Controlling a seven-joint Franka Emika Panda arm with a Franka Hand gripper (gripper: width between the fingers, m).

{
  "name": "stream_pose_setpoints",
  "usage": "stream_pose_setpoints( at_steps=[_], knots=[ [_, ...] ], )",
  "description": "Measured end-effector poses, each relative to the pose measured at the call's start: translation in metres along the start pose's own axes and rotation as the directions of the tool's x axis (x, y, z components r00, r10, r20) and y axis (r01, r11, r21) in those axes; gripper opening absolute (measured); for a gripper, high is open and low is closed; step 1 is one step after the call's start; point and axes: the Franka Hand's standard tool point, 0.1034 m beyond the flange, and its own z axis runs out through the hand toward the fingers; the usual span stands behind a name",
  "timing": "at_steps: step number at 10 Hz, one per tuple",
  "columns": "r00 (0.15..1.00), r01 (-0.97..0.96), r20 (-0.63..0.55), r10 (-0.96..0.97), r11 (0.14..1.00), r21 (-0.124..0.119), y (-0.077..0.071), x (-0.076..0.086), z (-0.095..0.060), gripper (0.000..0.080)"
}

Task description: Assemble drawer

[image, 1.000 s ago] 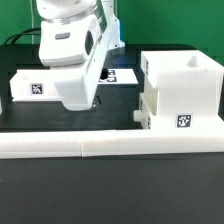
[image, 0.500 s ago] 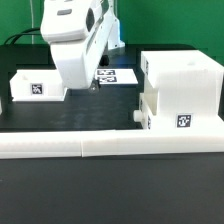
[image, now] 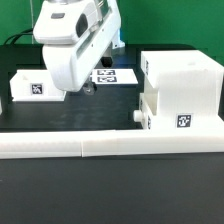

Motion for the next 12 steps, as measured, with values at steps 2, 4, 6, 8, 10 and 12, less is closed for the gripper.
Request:
stream_pose_setpoints(
  at_steps=[2, 4, 6, 8, 10, 12],
  knots=[
    [0.979, -0.203, -0.016, 0.202, 0.977, -0.064, -0.005, -0.016, -0.014, 0.0649],
    [0.882, -0.471, -0.039, 0.469, 0.879, -0.077, -0.017, -0.013, -0.025, 0.0649],
    [0.843, -0.537, -0.047, 0.535, 0.84, -0.074, -0.02, -0.005, -0.025, 0.0649],
    [0.767, -0.642, -0.055, 0.639, 0.764, -0.067, -0.02, -0.005, -0.024, 0.0649],
    [0.679, -0.733, -0.039, 0.733, 0.674, -0.087, -0.026, -0.015, -0.022, 0.0649],
    [0.562, -0.825, -0.037, 0.827, 0.556, -0.1, -0.035, -0.031, -0.021, 0.0649]
  ],
)
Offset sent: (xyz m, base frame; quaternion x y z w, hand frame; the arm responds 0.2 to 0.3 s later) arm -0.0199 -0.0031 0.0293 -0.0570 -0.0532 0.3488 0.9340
